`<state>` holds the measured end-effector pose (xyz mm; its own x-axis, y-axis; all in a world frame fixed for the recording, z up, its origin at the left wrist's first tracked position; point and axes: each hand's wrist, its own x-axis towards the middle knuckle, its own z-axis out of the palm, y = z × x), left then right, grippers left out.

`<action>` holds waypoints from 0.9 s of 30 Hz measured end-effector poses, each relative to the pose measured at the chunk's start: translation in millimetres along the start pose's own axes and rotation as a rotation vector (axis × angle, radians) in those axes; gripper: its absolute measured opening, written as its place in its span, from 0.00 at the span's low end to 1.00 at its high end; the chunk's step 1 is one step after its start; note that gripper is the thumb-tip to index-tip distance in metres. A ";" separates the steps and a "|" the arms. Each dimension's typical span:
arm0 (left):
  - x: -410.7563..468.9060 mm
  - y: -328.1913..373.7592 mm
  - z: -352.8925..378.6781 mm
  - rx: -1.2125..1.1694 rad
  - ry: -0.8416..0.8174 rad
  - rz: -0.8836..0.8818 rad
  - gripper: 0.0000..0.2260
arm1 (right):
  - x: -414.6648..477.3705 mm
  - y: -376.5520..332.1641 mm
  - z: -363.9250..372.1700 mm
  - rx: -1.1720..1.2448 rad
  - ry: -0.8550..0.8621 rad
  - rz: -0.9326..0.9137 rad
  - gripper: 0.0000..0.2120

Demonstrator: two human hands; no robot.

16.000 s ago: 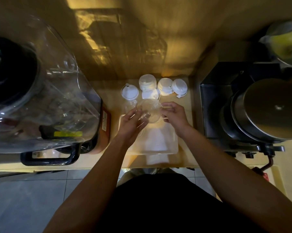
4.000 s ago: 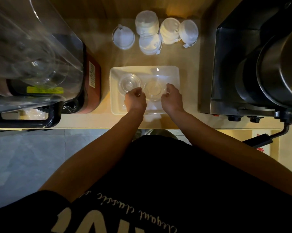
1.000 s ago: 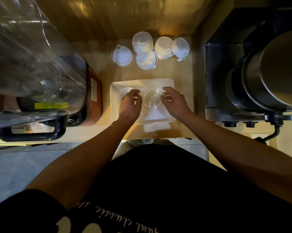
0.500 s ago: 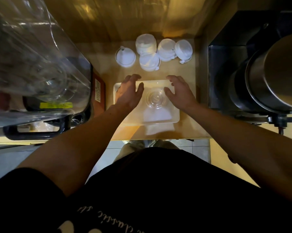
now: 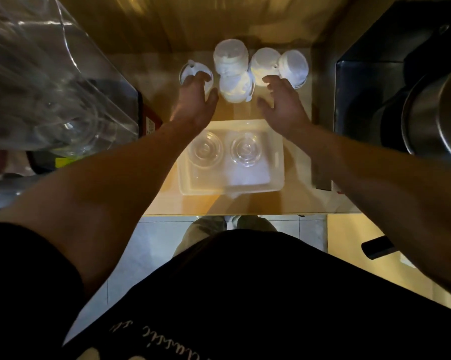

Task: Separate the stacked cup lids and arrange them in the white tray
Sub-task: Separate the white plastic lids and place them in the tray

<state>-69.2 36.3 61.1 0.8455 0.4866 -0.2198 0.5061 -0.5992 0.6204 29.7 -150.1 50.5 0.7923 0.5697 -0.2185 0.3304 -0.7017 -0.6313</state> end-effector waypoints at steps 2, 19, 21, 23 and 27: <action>10.9 -2.1 0.8 0.003 -0.007 0.002 0.19 | 12.8 -1.2 1.4 -0.016 -0.004 -0.005 0.25; 103.7 -4.6 27.3 -0.147 0.021 -0.295 0.19 | 124.9 -5.6 2.9 0.103 -0.010 0.179 0.22; 113.0 -4.4 31.6 -0.141 0.051 -0.337 0.19 | 135.4 -4.5 7.0 0.139 -0.028 0.200 0.20; 119.4 -4.9 35.3 -0.150 0.060 -0.350 0.20 | 143.2 -2.9 11.3 0.166 -0.048 0.176 0.17; 135.6 -8.3 38.8 -0.146 0.018 -0.336 0.20 | 157.2 1.8 17.2 0.244 -0.076 0.200 0.16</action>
<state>47.9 82.6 -3.0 0.6321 0.6528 -0.4174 0.7247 -0.3075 0.6167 146.0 -54.4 2.2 0.7857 0.4676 -0.4050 0.0319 -0.6844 -0.7284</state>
